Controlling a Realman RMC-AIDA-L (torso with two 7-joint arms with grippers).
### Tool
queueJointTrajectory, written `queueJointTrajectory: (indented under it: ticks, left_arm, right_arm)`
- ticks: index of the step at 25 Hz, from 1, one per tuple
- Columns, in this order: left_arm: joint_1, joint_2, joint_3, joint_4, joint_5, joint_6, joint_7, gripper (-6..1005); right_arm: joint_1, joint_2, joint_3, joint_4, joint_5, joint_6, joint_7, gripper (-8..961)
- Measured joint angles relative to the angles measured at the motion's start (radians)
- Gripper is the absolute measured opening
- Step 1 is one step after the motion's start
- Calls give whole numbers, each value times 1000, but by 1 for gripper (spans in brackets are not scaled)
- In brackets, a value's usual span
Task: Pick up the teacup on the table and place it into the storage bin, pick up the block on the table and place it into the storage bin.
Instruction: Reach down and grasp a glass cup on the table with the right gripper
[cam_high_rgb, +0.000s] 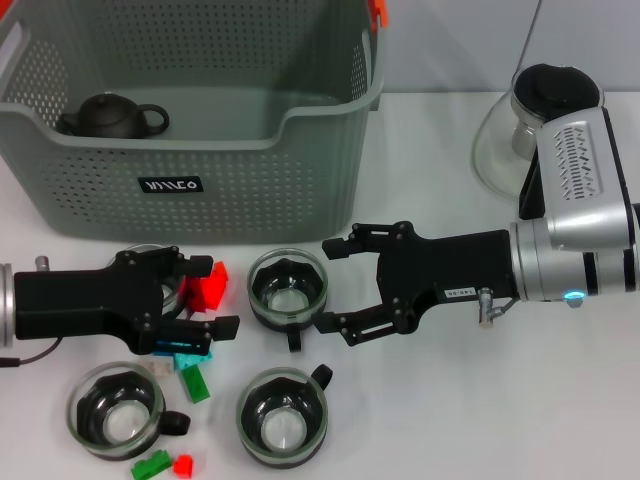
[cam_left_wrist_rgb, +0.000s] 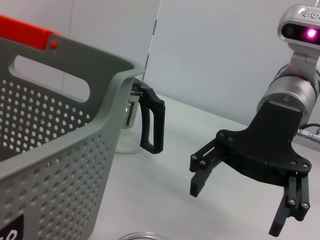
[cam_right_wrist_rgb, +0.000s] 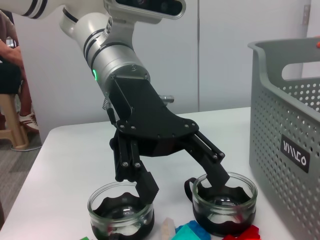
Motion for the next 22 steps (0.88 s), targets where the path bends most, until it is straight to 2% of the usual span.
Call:
queueJointTrajectory:
  ticks: [22]
  left_arm:
    - [3, 0, 0, -3, 0, -2, 4, 950]
  right_arm:
    - [0, 2, -11, 13, 0, 20, -1, 945]
